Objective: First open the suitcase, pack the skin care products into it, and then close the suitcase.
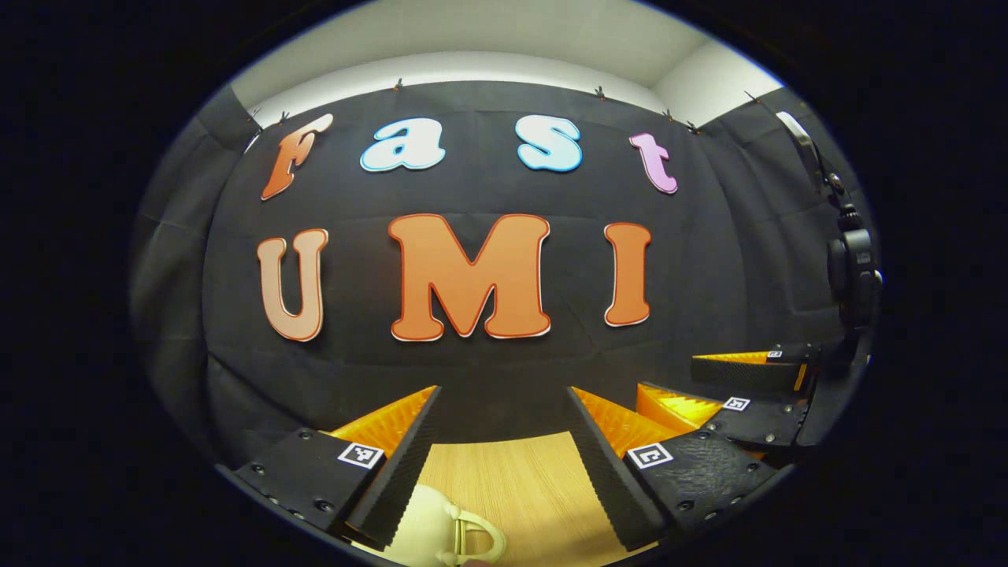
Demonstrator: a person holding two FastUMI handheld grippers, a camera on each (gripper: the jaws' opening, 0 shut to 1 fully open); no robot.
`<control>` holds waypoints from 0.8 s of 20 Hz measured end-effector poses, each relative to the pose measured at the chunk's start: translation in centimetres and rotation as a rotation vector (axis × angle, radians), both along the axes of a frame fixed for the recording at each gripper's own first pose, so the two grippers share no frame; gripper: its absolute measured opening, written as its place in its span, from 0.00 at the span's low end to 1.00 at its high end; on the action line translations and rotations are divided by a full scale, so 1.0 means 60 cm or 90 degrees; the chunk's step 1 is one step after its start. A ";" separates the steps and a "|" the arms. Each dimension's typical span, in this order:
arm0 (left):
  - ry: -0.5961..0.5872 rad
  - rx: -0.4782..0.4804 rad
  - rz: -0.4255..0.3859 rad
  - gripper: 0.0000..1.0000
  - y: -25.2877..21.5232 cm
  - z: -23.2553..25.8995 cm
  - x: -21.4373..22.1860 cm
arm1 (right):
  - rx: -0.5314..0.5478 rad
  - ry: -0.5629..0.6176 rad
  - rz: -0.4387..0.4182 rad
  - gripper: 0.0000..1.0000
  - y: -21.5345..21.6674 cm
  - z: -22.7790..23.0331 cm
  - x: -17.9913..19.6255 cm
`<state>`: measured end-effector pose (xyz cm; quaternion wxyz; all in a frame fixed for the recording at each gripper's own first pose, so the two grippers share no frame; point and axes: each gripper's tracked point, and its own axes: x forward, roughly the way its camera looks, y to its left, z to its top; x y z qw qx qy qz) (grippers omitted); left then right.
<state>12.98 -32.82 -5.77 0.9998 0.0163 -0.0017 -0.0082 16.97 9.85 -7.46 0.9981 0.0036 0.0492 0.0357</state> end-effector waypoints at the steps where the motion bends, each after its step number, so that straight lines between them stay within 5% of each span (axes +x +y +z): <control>1: 0.003 0.014 0.006 0.96 0.005 0.002 0.001 | -0.003 -0.001 0.003 0.94 0.004 -0.002 -0.001; 16: 0.035 0.004 0.106 0.97 0.109 -0.058 -0.012 | 0.015 0.023 -0.018 0.94 -0.004 -0.044 0.006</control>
